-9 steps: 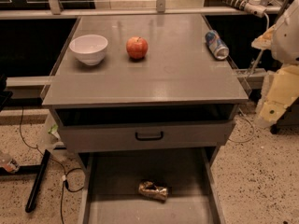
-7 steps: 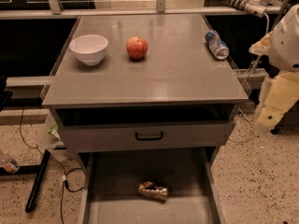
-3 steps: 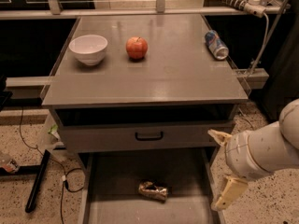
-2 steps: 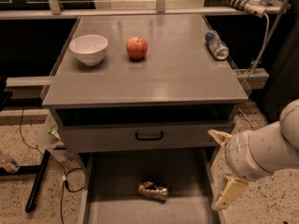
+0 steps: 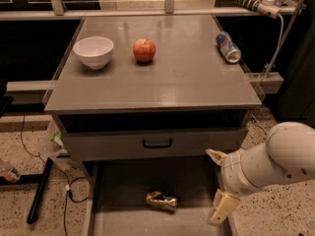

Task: Pick orange can from middle drawer and place on counter

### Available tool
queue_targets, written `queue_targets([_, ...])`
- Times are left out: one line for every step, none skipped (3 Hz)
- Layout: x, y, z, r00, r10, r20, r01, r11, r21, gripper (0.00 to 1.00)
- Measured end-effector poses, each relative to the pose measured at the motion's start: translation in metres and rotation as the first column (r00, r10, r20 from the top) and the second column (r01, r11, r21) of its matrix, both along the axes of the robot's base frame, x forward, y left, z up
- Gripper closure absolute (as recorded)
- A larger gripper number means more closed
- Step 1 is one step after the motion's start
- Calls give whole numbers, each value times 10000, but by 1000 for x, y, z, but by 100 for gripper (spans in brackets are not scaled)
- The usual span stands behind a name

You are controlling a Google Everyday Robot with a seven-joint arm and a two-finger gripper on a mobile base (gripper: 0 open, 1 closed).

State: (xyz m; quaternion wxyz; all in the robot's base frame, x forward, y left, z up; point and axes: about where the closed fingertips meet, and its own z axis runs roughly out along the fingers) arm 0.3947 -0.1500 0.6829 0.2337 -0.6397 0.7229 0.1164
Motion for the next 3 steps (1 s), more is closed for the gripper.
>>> queue_targets([15,12,-56,9999,-123,7,123,9974,716,0])
queue_targets([24,27,-106,9998,-176,110,158,9889,1480,0])
queue_targets([30,44,-147,9995,-244,224,190,9762,2163,0])
